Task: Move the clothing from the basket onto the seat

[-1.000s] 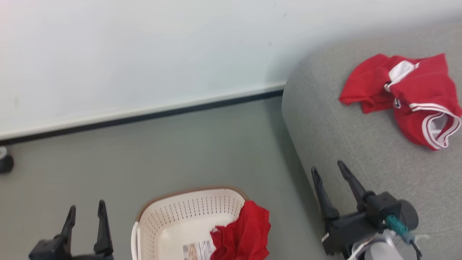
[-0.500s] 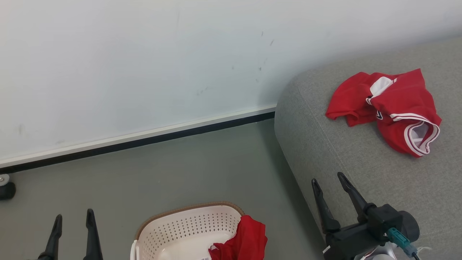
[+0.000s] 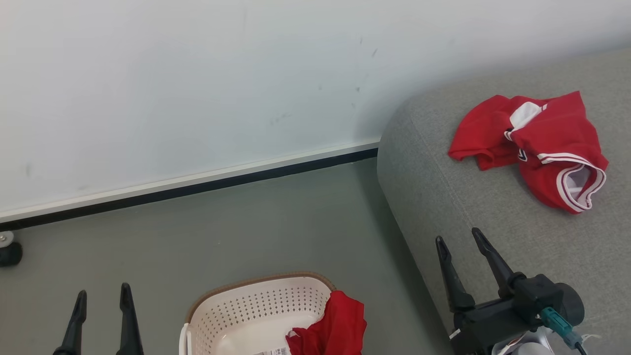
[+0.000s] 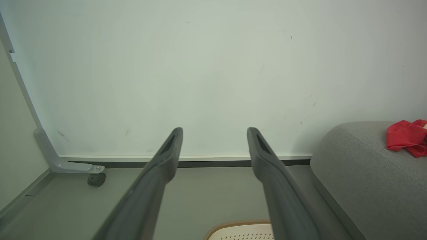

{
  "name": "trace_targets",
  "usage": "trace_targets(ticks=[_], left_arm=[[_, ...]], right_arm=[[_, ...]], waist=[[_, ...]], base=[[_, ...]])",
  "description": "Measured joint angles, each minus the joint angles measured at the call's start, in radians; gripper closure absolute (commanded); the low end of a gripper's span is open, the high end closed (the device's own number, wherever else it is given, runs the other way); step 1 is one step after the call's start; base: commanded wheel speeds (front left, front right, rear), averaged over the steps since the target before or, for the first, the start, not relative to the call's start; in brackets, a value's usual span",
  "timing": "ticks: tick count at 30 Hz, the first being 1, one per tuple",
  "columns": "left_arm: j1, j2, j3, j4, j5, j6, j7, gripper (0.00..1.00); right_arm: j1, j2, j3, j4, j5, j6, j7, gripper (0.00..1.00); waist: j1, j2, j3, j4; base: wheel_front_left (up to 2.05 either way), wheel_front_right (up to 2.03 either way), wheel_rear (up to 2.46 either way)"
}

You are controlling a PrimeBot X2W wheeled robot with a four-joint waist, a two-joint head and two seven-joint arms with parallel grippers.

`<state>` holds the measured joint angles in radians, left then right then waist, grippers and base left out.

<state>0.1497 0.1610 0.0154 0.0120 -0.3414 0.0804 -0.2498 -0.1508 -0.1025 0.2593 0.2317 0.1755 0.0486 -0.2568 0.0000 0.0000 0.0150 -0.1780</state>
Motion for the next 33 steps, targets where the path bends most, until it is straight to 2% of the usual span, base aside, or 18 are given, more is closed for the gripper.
trace_targets(ticks=[16,29,33], left_arm=[[-0.004,-0.004,-0.016,-0.004,0.026,-0.002,0.0,0.0],[-0.003,-0.004,-0.007,-0.019,0.028,-0.003,0.0,0.0],[-0.004,-0.003,-0.031,-0.021,0.035,-0.017,0.0,0.0]], right_arm=[[-0.004,-0.01,-0.007,-0.019,0.001,0.0,0.0,0.0],[-0.005,-0.009,-0.002,-0.027,0.001,0.0,0.0,0.0],[-0.005,-0.011,-0.011,-0.044,0.002,0.0,0.0,0.0]], waist=[[0.0,0.0,0.016,0.062],[0.0,0.0,0.036,0.063],[0.0,0.0,0.059,0.061]], base=[[0.0,0.0,0.0],[0.0,0.0,0.0],[0.0,0.0,0.0]])
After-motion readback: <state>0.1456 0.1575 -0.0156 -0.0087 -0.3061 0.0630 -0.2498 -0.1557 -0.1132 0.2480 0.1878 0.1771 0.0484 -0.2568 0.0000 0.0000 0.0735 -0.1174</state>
